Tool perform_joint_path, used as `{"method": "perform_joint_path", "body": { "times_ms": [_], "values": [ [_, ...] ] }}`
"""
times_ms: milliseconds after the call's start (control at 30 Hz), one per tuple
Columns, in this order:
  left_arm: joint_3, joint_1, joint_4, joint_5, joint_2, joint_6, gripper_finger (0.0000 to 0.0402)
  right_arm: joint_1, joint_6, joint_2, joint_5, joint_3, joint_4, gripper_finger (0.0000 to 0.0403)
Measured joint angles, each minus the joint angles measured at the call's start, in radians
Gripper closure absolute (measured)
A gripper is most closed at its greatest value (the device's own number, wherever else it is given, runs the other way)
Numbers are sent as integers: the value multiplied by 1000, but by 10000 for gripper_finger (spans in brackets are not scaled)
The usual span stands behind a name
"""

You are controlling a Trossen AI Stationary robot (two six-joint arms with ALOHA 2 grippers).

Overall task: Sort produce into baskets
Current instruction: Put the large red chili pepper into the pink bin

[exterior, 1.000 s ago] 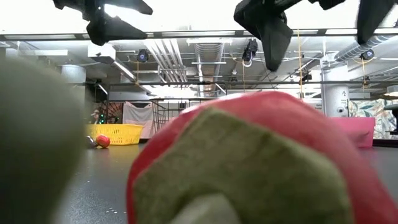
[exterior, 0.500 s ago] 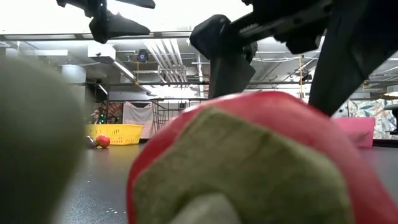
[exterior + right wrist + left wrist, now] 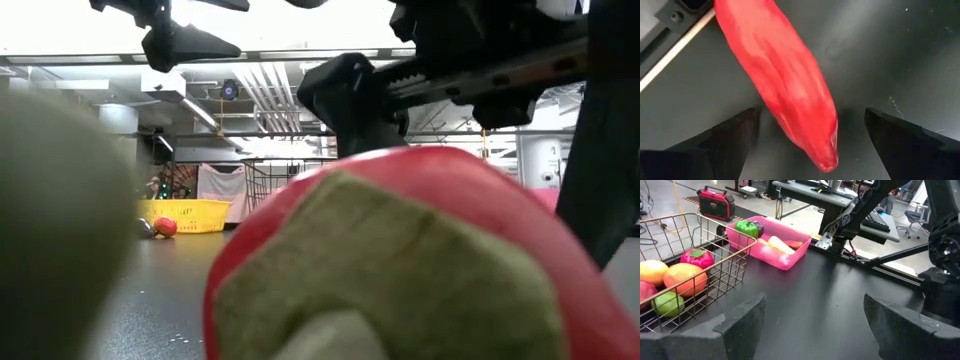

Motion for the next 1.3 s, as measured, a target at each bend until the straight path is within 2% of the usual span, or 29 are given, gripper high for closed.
{"method": "perform_joint_path", "body": {
  "times_ms": [333,433,567,1000,1067,1200,1300],
  "values": [
    [0,-1,-7,9,6,-10,86,-2,19,24,-8,1,22,39],
    [0,-1,-9,9,18,-10,86,-3,36,24,-12,1,24,51],
    [0,-1,-8,9,39,-11,86,-3,36,24,-20,1,23,100],
    [0,-2,-4,10,81,-33,86,-3,28,5,-78,-1,-27,322],
    [0,-2,-4,13,81,-34,86,-3,28,-10,-79,-1,-46,341],
    [0,-6,-4,14,80,-34,86,-8,60,-45,-78,18,-103,343],
    [0,-16,-7,14,79,-34,86,-26,123,-89,-63,33,-211,346]
  ]
}}
